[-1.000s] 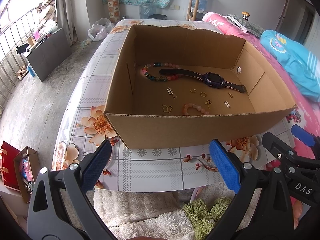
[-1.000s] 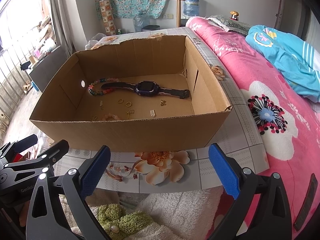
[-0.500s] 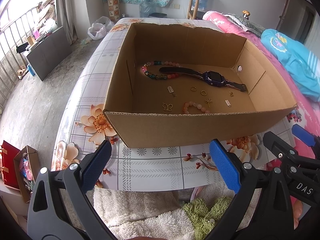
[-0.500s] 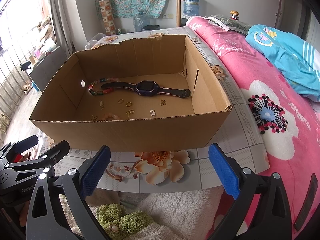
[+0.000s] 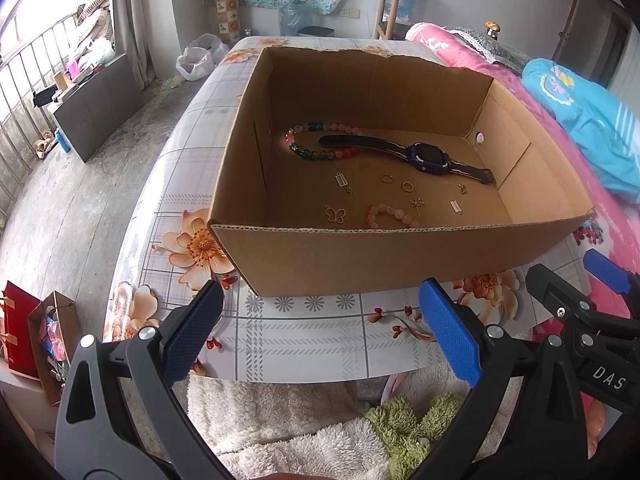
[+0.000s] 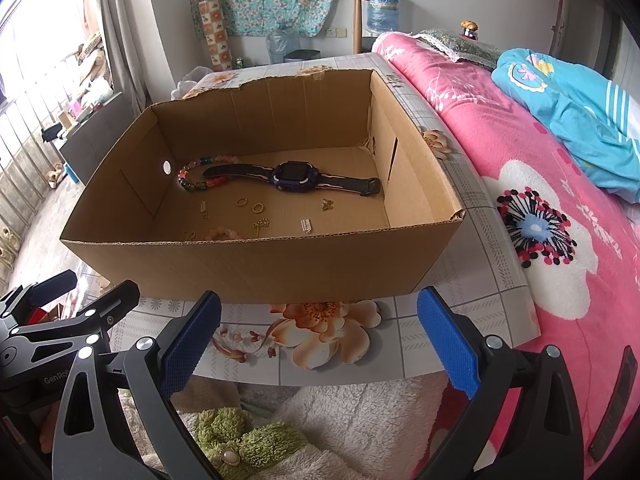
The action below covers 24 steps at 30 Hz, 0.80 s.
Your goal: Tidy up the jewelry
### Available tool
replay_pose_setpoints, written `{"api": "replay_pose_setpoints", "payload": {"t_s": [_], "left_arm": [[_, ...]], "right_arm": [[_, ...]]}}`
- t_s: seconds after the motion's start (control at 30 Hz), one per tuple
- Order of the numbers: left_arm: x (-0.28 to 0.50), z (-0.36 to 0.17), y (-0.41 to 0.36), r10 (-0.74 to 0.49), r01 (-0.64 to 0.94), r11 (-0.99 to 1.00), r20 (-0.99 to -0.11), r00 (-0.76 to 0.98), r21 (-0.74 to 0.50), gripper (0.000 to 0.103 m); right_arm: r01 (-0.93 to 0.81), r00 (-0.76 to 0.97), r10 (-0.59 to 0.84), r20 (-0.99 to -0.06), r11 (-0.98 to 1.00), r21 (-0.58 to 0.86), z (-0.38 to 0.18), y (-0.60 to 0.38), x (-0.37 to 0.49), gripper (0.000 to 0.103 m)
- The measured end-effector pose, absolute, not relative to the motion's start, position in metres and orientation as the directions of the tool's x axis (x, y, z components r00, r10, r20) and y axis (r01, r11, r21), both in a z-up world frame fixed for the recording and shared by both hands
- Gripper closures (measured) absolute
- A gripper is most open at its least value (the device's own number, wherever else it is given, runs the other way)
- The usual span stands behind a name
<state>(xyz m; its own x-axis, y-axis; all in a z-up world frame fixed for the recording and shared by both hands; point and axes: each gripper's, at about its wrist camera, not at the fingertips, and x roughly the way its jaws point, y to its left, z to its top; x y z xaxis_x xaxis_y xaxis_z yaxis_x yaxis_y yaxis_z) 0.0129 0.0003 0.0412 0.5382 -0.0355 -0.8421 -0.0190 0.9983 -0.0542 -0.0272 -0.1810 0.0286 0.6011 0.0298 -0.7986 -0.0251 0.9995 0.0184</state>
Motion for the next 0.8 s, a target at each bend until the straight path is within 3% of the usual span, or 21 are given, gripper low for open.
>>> {"api": "replay_pose_setpoints", "payload": {"t_s": [0.8], "left_arm": [[0.0140, 0.0422, 0.0016, -0.036, -0.018, 0.998, -0.841, 0.540, -0.055, 0.008]], "right_arm": [[-0.026, 0.601, 0.033, -0.798, 0.999, 0.022, 0.0280, -0.1809, -0.0282, 0.007]]}}
